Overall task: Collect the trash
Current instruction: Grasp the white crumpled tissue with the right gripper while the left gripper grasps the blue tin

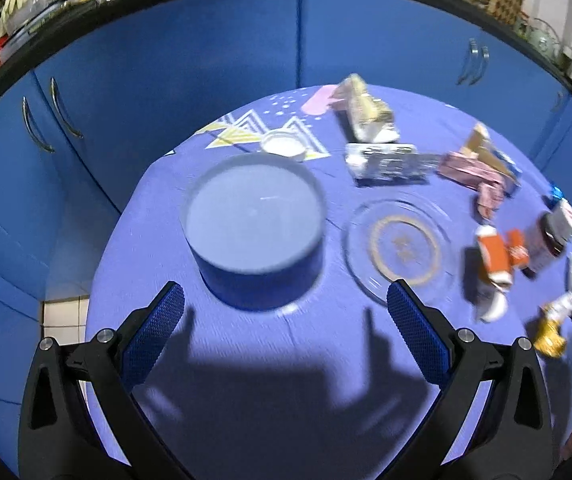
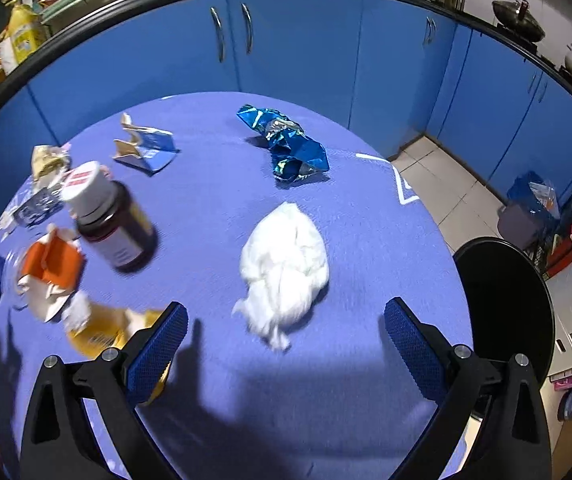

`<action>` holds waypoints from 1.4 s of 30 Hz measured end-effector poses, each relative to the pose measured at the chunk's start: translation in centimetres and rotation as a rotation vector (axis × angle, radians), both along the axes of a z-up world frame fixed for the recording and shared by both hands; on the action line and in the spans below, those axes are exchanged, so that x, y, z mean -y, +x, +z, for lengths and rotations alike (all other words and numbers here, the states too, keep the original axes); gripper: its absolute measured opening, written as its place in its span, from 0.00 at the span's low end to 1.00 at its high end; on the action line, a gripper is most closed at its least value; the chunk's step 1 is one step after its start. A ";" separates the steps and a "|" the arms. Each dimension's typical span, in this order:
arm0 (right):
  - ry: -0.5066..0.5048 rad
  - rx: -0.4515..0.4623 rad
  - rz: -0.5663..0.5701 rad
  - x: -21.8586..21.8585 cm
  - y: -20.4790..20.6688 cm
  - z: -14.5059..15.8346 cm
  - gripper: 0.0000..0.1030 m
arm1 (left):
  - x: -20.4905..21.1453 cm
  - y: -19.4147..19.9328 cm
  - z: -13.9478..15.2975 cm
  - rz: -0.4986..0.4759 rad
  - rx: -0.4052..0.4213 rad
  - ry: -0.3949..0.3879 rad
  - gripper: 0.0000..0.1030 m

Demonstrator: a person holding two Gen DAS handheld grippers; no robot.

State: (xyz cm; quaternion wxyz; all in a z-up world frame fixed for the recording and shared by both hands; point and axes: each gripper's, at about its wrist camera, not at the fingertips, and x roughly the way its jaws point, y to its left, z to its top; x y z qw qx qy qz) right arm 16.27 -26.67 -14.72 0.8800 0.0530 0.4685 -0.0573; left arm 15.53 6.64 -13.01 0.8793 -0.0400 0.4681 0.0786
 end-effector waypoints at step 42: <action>-0.069 0.183 -0.013 5.9 -6.0 5.8 0.18 | 13.0 -2.9 6.5 -0.242 0.215 0.023 0.76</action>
